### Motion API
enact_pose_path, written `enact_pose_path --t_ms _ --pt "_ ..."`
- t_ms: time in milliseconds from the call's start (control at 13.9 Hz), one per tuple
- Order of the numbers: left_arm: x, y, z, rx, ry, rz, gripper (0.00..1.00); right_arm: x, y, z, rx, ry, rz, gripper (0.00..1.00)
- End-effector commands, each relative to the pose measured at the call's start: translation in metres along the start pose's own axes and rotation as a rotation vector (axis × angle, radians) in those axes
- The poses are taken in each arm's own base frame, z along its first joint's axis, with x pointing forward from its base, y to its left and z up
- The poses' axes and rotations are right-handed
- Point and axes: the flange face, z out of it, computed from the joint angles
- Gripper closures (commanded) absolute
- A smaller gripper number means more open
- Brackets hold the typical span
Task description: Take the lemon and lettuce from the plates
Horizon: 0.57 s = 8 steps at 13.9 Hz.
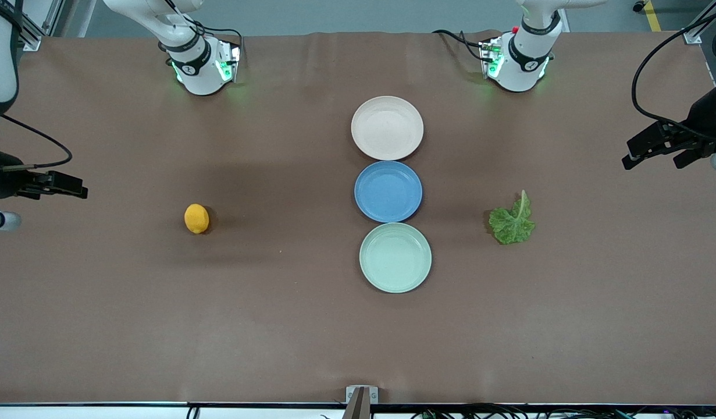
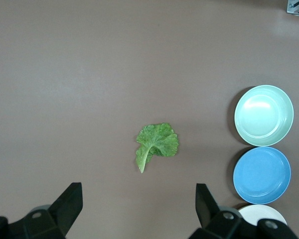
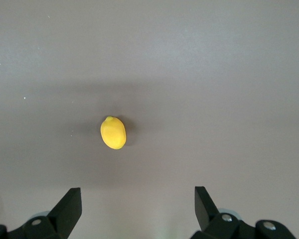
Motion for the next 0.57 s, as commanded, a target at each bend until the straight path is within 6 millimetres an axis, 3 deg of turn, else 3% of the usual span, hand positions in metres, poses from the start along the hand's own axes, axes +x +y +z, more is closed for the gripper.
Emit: enact_pose_path --t_ms 0,503 --pt "0.002 0.0 -0.006 0.02 0.005 0.02 0.0 -0.003 -0.002 0.001 0.015 -0.066 0.005 0.0" --pt "0.002 0.0 -0.005 0.02 0.005 0.019 0.0 -0.018 -0.006 -0.01 0.018 -0.039 -0.006 0.0"
